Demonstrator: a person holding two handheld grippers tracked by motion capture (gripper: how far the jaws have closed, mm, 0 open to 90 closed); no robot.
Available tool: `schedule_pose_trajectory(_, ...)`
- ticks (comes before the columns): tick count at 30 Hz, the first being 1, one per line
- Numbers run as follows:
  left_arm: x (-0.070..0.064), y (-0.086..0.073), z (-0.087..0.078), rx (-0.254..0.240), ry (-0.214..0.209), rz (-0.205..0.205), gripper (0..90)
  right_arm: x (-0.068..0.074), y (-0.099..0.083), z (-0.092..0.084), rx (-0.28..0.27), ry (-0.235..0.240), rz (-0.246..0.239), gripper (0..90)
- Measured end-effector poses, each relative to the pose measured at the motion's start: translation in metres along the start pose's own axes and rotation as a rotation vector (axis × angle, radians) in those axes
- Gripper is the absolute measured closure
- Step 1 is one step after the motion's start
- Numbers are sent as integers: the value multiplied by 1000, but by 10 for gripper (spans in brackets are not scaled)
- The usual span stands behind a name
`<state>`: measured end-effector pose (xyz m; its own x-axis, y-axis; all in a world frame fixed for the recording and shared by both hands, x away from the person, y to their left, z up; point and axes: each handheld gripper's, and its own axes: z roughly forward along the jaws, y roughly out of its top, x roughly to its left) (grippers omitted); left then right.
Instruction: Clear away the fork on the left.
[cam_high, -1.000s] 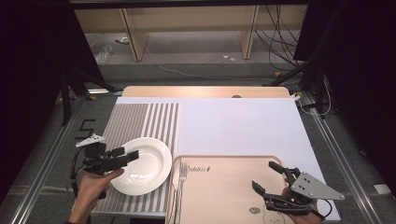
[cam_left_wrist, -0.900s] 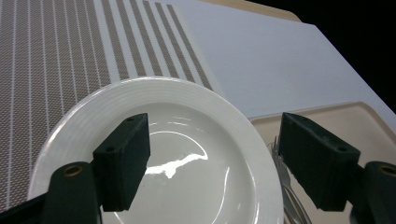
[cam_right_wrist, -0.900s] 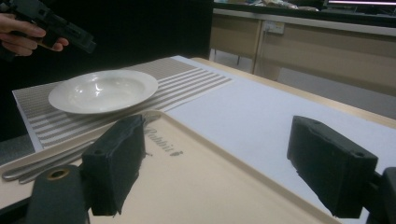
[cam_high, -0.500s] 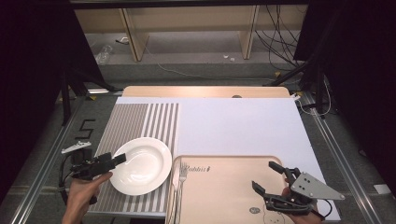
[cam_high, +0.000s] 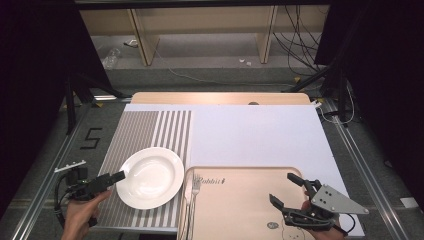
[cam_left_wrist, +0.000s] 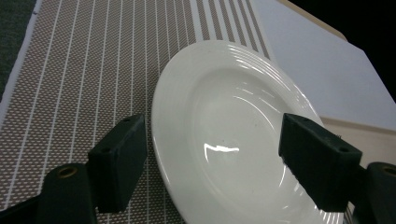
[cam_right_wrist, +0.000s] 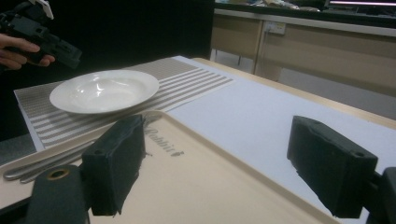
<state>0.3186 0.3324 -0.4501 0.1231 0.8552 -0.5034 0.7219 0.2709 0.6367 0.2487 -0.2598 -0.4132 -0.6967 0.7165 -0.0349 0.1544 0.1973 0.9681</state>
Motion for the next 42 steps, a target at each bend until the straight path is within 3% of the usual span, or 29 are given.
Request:
schedule_pose_trajectory(9,7,-2,4,36,4,-60,238,0,0,0,0,-1,-1,199)
schedule_pose_trajectory(15,13,-3,6,64,-18,-118,249,0,0,1,1,0,0,199)
schedule_pose_trajectory(17,15,-4,6,73,-42,-150,250,0,0,1,1,1,0,199)
schedule_pose_trajectory(20,15,-4,7,77,-34,-160,253,0,0,1,1,1,0,199)
schedule_pose_trajectory(23,16,-5,8,87,-52,-181,254,0,0,1,2,0,-1,199)
schedule_pose_trajectory(29,14,-7,12,119,-47,-189,256,0,0,1,2,0,-1,199)
schedule_pose_trajectory(42,2,-12,32,208,-22,-144,272,0,-1,1,9,-5,1,200)
